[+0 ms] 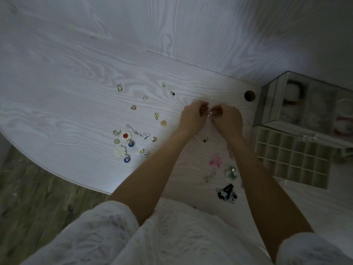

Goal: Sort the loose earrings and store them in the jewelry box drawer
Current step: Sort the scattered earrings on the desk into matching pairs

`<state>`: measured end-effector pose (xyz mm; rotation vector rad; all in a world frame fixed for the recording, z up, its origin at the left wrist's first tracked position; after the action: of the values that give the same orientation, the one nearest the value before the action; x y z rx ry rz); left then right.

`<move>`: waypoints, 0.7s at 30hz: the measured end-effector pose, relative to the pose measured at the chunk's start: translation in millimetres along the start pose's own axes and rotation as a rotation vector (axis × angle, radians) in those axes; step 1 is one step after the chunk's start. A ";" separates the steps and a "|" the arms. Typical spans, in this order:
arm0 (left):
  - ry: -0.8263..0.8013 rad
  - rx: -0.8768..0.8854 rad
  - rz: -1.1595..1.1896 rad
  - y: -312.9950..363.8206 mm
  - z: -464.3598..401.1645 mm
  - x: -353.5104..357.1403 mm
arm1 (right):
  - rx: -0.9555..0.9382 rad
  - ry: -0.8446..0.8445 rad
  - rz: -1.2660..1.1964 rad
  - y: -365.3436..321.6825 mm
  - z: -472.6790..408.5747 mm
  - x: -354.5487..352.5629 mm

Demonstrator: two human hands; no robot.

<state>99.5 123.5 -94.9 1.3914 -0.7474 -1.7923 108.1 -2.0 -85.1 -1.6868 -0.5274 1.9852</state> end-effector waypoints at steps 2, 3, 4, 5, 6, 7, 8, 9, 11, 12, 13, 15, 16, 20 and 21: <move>-0.035 -0.014 0.041 0.7 3.1 0.7 | 0.005 -0.004 -0.020 -2.4 0.9 1.1; -0.052 -0.017 0.061 1.4 4.9 0.7 | 0.006 -0.004 -0.018 -3.0 1.1 1.0; -0.063 -0.019 0.078 1.7 7.1 0.0 | 0.010 -0.002 -0.015 -2.8 1.6 0.7; -0.066 -0.011 0.087 2.0 9.2 -1.8 | 0.011 0.002 -0.013 -2.7 2.2 -0.6; -0.063 0.002 0.087 1.8 11.4 -5.0 | 0.009 0.006 -0.008 -2.2 3.2 -2.1; -0.055 0.019 0.079 0.8 13.6 -9.8 | 0.001 0.009 0.003 -2.0 4.9 -4.2; -0.045 0.035 0.063 -0.8 16.1 -16.4 | -0.012 0.011 0.019 -2.3 7.0 -7.0; -0.030 0.053 0.038 -3.2 20.6 -24.2 | -0.032 0.016 0.037 -3.1 10.9 -10.1; 0.034 0.121 -0.063 -10.0 32.0 -43.1 | -0.075 0.039 0.046 -5.9 20.9 -16.9; 0.079 0.166 -0.141 -14.3 39.1 -52.4 | -0.097 0.042 0.033 -7.3 27.7 -18.7; 0.127 0.205 -0.230 -19.3 47.2 -60.6 | -0.123 0.036 0.020 -9.2 36.1 -18.7; 0.208 0.248 -0.385 -30.4 61.3 -72.0 | -0.161 -0.002 0.007 -12.8 52.5 -13.2; 0.241 0.252 -0.434 -36.3 66.7 -75.3 | -0.167 -0.026 0.000 -13.9 59.2 -8.2; 0.318 0.125 -0.485 -61.2 81.5 -86.7 | -0.142 -0.067 0.050 -15.4 68.2 13.2; 0.320 0.089 -0.494 -66.7 83.7 -88.8 | -0.130 -0.068 0.059 -16.1 67.4 17.3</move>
<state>17.9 235.0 -80.0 1.9939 -0.3317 -1.8363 41.3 22.2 -78.5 -1.7347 -0.6507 2.0969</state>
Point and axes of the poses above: each hand's wrist, its own z-axis away from the middle knuckle, its own x-axis out of the palm, y = z × x, the point moved 5 cm from there along -z, towards the middle knuckle, and after that the axes turned 5 degrees about -z, right-handed, at the moved point
